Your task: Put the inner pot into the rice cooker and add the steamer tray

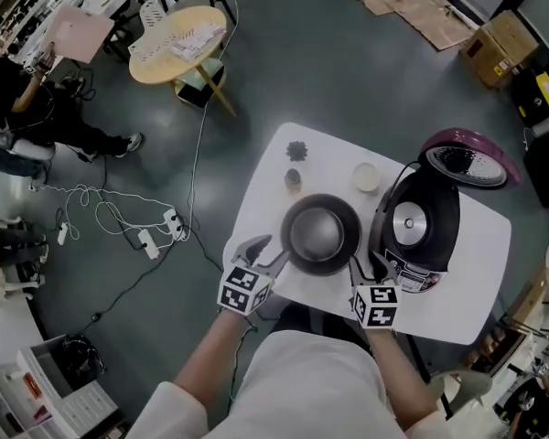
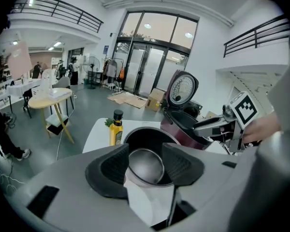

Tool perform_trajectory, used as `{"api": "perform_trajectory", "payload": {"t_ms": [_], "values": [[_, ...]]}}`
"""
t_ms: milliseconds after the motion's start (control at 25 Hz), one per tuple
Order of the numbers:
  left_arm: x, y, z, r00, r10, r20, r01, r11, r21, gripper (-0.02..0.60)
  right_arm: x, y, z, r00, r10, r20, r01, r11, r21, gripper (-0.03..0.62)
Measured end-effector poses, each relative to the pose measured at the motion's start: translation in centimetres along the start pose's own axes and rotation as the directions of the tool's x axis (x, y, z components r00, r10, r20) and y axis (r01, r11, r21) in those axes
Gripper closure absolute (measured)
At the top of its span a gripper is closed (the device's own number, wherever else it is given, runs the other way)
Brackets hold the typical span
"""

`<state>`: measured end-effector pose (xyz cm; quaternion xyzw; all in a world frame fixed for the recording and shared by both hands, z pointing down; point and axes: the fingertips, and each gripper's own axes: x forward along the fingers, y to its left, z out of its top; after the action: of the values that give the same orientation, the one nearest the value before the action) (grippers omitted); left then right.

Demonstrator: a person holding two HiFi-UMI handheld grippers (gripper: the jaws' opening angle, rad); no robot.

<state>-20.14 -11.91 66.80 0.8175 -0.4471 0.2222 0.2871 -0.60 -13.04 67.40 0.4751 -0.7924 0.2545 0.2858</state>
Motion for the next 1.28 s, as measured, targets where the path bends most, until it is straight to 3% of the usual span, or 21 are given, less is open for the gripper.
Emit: {"api": "perform_trajectory", "payload": {"t_ms": [440, 960, 1040, 1120, 1160, 1280], "values": [[6.0, 3.0, -3.6, 0.991, -0.026, -0.130, 0.033, 0.998, 0.051, 0.351, 4.8, -1.9, -4.7, 0.979, -0.179, -0.097, 0.188, 0.978, 0.093, 0.398], [11.9, 4.5, -6.4, 0.968, -0.030, -0.247, 0.046, 0.997, 0.058, 0.359, 9.6, -4.1, -8.5, 0.948, -0.238, -0.210, 0.276, 0.945, 0.175, 0.399], [12.5, 4.6, -6.6, 0.965, -0.016, -0.262, 0.034, 0.997, 0.064, 0.378, 10.1, -4.2, -8.8, 0.946, -0.239, -0.219, 0.278, 0.946, 0.169, 0.412], [12.7, 5.0, -6.5, 0.964, 0.013, -0.265, 0.006, 0.998, 0.068, 0.459, 10.3, -4.1, -8.8, 0.946, -0.236, -0.223, 0.276, 0.946, 0.170, 0.462], [12.7, 5.1, -6.5, 0.964, 0.023, -0.264, -0.006, 0.998, 0.066, 0.465, 10.3, -4.0, -8.7, 0.947, -0.232, -0.223, 0.274, 0.945, 0.179, 0.508], [12.6, 5.3, -6.7, 0.962, 0.041, -0.270, -0.025, 0.998, 0.063, 0.480, 10.2, -3.8, -8.7, 0.951, -0.215, -0.222, 0.266, 0.935, 0.234, 0.525]]}}
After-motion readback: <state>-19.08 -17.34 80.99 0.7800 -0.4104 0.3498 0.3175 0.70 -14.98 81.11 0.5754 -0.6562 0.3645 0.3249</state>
